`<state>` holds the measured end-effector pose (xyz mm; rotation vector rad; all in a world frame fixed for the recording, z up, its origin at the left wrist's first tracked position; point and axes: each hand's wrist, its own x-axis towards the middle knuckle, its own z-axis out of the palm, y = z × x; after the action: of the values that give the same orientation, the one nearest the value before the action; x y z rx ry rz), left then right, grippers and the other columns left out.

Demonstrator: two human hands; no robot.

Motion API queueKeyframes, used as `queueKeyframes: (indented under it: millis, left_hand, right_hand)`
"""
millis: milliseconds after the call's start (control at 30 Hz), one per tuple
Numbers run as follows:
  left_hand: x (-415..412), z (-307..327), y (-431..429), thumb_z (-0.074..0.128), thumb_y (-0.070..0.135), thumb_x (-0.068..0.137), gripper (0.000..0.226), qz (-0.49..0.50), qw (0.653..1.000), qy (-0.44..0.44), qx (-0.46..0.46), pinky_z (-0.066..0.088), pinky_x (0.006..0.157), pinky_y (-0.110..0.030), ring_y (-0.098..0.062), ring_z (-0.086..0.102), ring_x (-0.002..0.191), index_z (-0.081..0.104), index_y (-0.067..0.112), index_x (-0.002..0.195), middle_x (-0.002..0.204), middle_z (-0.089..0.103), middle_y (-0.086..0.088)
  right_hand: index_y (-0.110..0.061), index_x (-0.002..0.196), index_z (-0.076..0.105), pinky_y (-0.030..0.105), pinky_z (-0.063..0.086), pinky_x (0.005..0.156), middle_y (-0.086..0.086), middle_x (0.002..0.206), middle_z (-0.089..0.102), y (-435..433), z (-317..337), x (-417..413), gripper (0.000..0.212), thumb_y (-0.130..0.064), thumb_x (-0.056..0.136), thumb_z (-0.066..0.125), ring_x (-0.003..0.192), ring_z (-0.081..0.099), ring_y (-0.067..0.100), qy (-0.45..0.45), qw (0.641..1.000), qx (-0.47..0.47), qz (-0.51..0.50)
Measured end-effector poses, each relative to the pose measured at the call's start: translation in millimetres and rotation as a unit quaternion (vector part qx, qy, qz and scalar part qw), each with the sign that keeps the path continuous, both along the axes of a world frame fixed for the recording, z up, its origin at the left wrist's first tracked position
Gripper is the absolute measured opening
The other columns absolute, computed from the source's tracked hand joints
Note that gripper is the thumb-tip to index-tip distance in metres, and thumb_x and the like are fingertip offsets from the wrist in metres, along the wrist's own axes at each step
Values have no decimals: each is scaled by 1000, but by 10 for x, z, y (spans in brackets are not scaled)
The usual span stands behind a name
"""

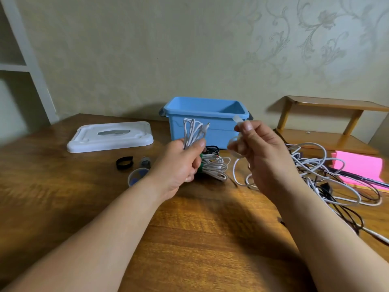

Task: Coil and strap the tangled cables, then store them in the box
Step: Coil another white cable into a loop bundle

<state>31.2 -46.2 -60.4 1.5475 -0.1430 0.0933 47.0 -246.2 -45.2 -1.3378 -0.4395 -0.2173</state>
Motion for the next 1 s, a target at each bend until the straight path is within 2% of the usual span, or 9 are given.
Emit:
queueKeyframes:
  millis: [67,167,267,400,700,800,867,933,1000]
  left_hand:
    - [-5,14,-10,56,31,111,22,7,1000,7,-3,30,41,-23,-12,42,49,58,10,104,64,55,-1]
    - [-11,9,-34,56,31,111,20,9,1000,23,1,29,39,-22,-13,42,47,58,14,100,62,49,-1]
    - [-8,9,-33,56,21,109,15,-30,998,34,-37,25,38,-22,-13,34,45,56,13,97,60,40,0]
    - [-23,34,4,56,18,108,15,-79,992,31,-89,26,37,-22,-13,34,45,54,13,95,59,41,0]
    - [-18,26,-14,60,20,108,12,25,999,1,-43,26,40,-24,-13,36,48,56,14,99,64,44,-2]
    - [-3,-1,-34,63,29,107,16,49,998,-8,30,37,44,-29,-16,47,52,68,15,102,65,57,-1]
    - [-13,-28,-59,61,36,104,18,40,986,-72,148,52,58,-41,-22,62,66,72,23,98,73,69,3]
    - [-35,-47,-88,56,31,106,18,23,965,-112,237,61,76,-46,-18,70,83,73,24,102,89,74,0]
    - [-63,-24,-91,55,23,109,18,25,952,-120,280,60,77,-34,-7,69,84,72,27,108,94,73,3]
  right_hand:
    - [-16,100,70,33,49,65,0,61,39,10,22,-36,20,-27,109,56,57,45,18,-2,1000,-8,12]
    - [-11,102,65,27,32,51,0,63,29,79,17,-90,18,-21,111,54,54,27,15,31,996,-54,66]
    - [-14,96,64,31,21,51,-1,63,34,152,-46,-99,17,-20,110,56,54,26,14,63,987,-120,82]
    - [0,104,68,26,24,48,-4,60,36,146,-83,-73,25,-23,109,59,52,28,12,94,982,-156,42]
    - [1,99,66,30,33,50,4,65,43,135,-100,-55,28,-25,107,63,53,34,14,76,983,-163,30]
    - [-18,91,70,29,24,52,6,70,37,151,-18,-148,17,-26,105,63,58,21,20,43,984,-79,154]
    - [-21,89,73,30,24,54,3,69,40,224,-7,-220,16,-27,102,66,59,26,18,41,974,-103,198]
    - [-16,89,75,23,31,54,-1,67,51,297,-36,-233,18,-26,102,68,58,40,9,40,978,-155,134]
    - [-12,86,75,16,39,54,-7,65,62,329,-68,-216,22,-25,102,71,56,49,3,30,981,-185,40]
